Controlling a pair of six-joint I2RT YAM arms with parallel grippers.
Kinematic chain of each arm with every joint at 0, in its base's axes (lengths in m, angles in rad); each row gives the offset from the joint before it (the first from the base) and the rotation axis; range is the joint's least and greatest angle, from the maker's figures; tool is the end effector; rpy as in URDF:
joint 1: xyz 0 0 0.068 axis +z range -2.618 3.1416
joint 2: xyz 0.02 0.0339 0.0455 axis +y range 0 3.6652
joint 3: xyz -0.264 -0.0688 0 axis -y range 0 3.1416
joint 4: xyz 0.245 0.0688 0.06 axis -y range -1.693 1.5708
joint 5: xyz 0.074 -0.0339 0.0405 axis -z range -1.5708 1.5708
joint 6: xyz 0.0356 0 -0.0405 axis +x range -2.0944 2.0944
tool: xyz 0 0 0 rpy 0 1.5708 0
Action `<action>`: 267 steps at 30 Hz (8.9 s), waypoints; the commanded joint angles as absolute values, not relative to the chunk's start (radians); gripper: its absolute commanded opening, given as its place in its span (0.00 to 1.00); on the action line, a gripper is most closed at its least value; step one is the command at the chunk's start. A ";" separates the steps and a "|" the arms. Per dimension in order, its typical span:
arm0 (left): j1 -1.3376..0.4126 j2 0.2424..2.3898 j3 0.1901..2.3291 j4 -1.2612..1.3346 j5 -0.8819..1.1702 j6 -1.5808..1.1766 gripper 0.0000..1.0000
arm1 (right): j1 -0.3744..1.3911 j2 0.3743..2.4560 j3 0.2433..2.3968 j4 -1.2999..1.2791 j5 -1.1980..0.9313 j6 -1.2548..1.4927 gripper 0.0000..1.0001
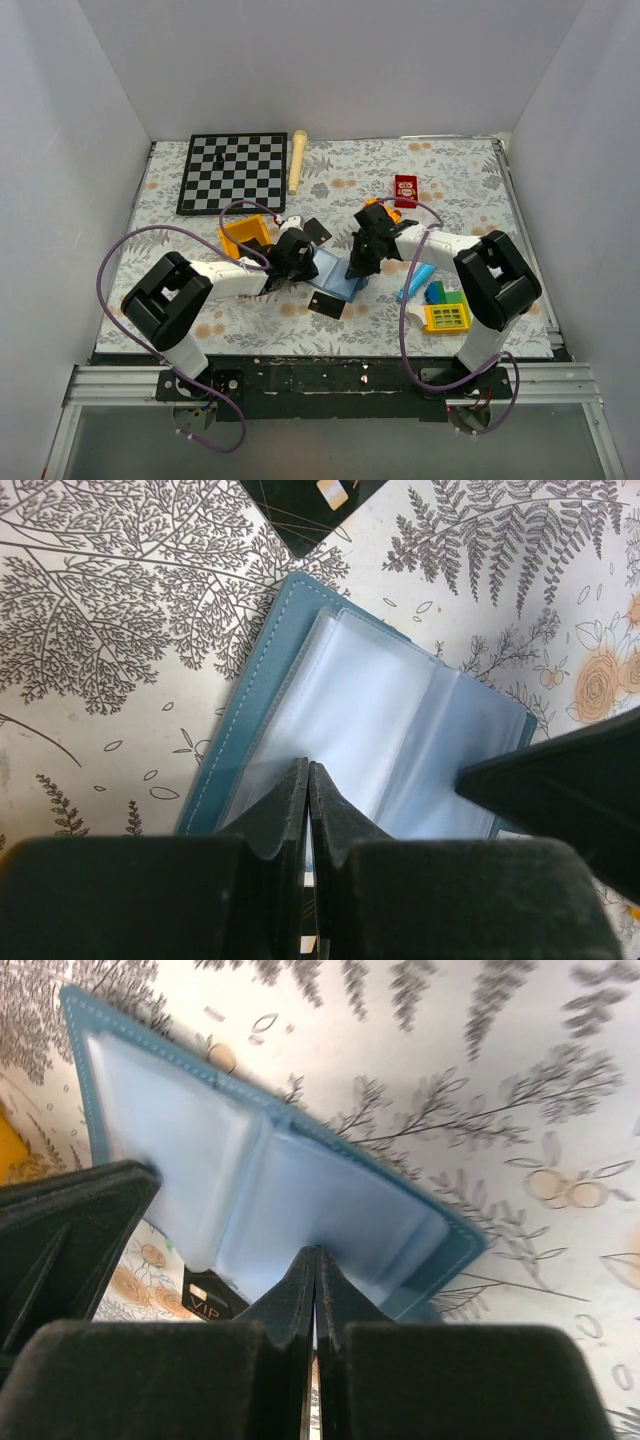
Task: Put the credit cards into the card holder
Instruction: Open the card holder at the center of the board, then move the credit card to the corner of the board.
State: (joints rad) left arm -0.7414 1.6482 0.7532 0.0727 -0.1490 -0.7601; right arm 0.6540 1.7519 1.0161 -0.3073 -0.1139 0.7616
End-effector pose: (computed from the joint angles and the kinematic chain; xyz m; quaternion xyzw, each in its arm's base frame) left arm 0.2357 -0.2087 0.1431 -0.0359 0.9279 -0.1980 0.3138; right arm 0.2710 0.2128 0.1587 0.0370 0.9632 0.2110 0.1621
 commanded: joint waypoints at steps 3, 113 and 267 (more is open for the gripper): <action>-0.744 1.657 0.745 0.078 -0.089 -0.762 0.00 | 0.569 1.802 0.999 -0.475 0.069 0.621 0.01; -0.796 1.743 0.897 -0.006 -0.124 -0.626 0.00 | 0.581 1.592 0.841 -0.305 0.026 0.623 0.06; -0.557 0.925 0.828 -0.420 -0.015 -0.503 0.94 | 0.624 1.338 0.984 -0.416 0.075 0.270 0.62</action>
State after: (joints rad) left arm -0.5472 0.9260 0.8261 -0.4091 0.0303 -0.5167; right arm 0.6189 1.3872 1.0138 -0.3801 -0.0154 0.3096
